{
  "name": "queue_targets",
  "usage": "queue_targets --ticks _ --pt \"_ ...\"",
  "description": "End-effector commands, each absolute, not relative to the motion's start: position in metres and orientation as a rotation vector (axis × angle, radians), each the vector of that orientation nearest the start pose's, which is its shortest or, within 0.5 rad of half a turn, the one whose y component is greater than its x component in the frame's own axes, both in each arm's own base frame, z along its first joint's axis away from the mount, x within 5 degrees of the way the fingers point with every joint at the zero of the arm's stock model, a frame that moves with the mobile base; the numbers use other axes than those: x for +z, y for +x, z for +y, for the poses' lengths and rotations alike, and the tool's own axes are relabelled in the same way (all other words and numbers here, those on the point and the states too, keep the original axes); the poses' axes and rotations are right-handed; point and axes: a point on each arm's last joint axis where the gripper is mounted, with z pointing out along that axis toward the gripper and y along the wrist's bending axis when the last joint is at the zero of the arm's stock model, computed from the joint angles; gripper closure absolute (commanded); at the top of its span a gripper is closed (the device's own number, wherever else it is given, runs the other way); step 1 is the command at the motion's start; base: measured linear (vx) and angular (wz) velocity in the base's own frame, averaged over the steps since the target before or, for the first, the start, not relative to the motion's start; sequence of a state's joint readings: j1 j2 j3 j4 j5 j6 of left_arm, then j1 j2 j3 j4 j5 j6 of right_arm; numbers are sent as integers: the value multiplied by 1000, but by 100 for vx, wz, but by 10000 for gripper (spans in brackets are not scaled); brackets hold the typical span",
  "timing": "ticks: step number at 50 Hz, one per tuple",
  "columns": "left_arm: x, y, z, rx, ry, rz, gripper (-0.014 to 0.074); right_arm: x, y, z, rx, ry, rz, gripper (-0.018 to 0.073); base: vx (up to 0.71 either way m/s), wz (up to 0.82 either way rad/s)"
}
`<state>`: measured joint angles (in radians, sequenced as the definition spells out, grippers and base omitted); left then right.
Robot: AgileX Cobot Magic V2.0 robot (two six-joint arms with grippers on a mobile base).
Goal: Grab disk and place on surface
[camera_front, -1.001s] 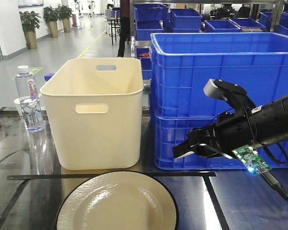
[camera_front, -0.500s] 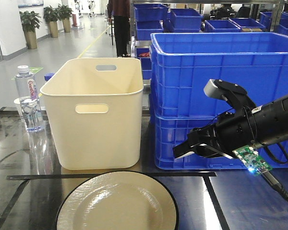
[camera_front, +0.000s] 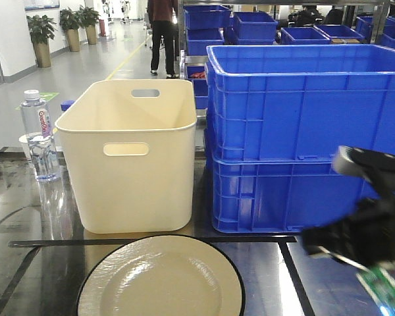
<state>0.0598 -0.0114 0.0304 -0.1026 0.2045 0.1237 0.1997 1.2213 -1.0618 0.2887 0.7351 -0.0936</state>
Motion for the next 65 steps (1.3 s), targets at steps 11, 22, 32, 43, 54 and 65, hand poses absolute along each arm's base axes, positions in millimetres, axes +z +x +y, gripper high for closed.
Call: queue_targets --ticks 11,22,32,43,54,65 --pt "199 56 2 46 -31 1604 604 315 130 17 92 -120 1980 571 0 0" --pt "199 56 2 46 -31 1604 604 252 68 -1 -80 -76 1743 571 0 0" --pt "199 56 2 46 -31 1604 604 204 52 -2 -69 -55 1669 571 0 0" --pt "199 56 2 46 -31 1603 604 186 56 -1 -57 -56 1668 571 0 0" --pt "199 56 2 46 -31 1603 604 186 56 -1 -56 -55 1677 571 0 0" --pt "199 56 2 45 -32 1603 604 186 56 -1 -56 -55 1677 571 0 0"
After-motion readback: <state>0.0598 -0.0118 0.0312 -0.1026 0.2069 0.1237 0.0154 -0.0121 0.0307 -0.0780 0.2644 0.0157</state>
